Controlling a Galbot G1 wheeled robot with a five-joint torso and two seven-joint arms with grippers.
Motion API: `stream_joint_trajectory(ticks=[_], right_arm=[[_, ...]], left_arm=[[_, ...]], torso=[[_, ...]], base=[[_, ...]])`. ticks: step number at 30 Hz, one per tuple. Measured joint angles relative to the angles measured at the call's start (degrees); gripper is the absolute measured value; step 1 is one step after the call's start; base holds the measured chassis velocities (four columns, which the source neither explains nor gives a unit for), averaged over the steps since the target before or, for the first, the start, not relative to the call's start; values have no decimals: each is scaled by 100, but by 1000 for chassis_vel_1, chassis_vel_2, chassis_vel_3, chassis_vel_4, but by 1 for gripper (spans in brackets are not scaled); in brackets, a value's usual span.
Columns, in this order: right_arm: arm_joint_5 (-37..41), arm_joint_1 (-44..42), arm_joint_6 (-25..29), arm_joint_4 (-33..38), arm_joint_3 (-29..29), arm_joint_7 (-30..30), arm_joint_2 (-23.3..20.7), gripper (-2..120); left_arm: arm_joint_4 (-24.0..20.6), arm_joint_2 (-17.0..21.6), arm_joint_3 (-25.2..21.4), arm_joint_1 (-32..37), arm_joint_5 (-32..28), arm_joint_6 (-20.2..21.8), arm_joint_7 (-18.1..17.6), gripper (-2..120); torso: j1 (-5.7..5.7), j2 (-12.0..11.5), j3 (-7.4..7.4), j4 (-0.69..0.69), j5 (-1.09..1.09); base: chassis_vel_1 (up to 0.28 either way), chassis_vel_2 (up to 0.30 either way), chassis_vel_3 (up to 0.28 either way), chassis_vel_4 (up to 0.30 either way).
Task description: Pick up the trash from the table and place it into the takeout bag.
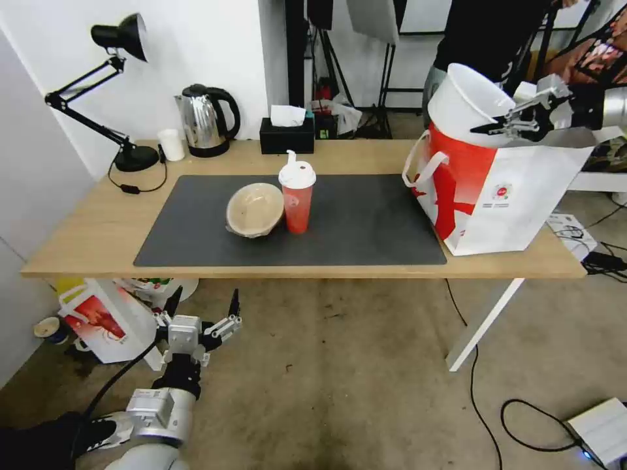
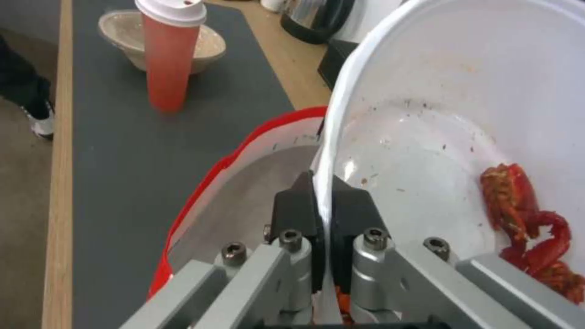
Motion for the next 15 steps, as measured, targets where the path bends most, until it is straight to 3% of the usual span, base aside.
stream_joint_trajectory(ticks=[15], right_arm=[[81, -140, 86, -122, 94, -204, 95, 0]], left_arm=[[0, 0, 0, 0, 0, 0, 0, 100]], torso=[[0, 0, 0, 0, 0]], base=[[0, 0, 0, 0]])
